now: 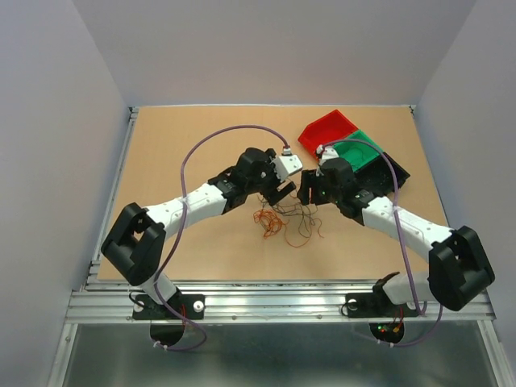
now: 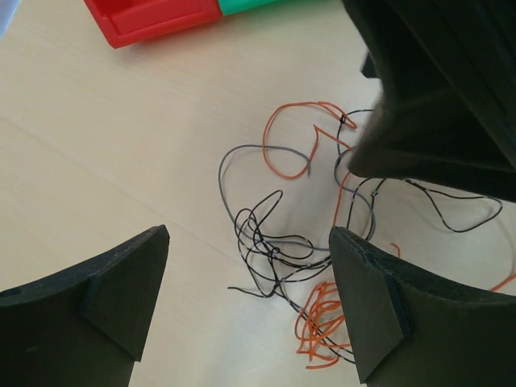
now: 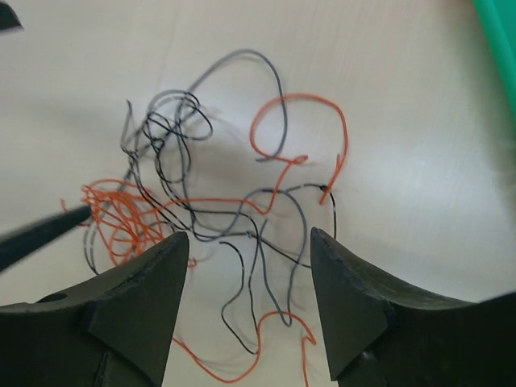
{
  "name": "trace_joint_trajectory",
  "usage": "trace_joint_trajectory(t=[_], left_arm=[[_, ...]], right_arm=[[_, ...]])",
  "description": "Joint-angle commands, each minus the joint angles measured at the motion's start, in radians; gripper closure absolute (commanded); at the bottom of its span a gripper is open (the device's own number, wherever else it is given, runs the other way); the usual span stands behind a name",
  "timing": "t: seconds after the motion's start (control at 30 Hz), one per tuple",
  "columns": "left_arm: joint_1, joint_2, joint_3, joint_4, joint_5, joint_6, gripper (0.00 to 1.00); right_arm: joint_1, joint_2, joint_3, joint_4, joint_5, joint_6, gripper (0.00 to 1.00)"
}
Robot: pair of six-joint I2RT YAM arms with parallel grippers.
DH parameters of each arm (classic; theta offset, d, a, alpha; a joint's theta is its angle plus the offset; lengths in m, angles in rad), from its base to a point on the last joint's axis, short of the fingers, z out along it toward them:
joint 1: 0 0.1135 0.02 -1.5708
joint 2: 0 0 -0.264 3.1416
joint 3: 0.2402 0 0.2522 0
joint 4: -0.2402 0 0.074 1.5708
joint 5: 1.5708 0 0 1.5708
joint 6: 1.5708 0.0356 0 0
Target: Untangle the cables
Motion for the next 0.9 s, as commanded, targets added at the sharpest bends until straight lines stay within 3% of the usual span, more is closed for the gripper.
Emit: trace_joint_trajectory(t=[0.0, 0.1, 0.37, 0.43, 0.53, 0.57, 0.6, 0.63, 0.87], left_arm=[[0.013, 0.038, 0.046, -0.006, 0.008, 0.010, 0.12], [0.021, 0.095, 0.081, -0.039, -0.021, 0.007, 0.19], [0.039, 0.184, 0.104, -0.061, -0.007, 0.031, 0.20], [0.039, 0.215, 0.119, -0.072, 0.016, 0.039, 0.25], [0.039, 0.258, 0.155, -0.115, 0.031, 0.053, 0.46], [0.039, 0.264, 0.164, -0.116, 0.031, 0.056, 0.61], [0.039, 0.265, 0.173, -0.140, 0.033, 0.062, 0.84], [0.039, 0.259, 0.173, -0.141, 0.030, 0.060, 0.97], [0.084, 0.068, 0.130, -0.122, 0.042, 0.014, 1.00]], right_arm=[[0.025, 0.012, 0.043, -0.090, 0.104, -0.021, 0.33], [0.028, 0.013, 0.052, -0.090, 0.121, -0.022, 0.34], [0.027, -0.131, 0.000, -0.046, 0.186, 0.004, 0.35], [0.027, -0.181, -0.017, -0.037, 0.193, 0.008, 0.36], [0.027, -0.235, -0.043, -0.029, 0.201, 0.013, 0.38], [0.027, -0.243, -0.048, -0.023, 0.206, 0.011, 0.38], [0.027, -0.255, -0.056, -0.015, 0.201, 0.007, 0.38], [0.027, -0.258, -0.059, -0.015, 0.195, -0.001, 0.38], [0.027, -0.238, -0.083, 0.187, 0.002, -0.116, 0.37]])
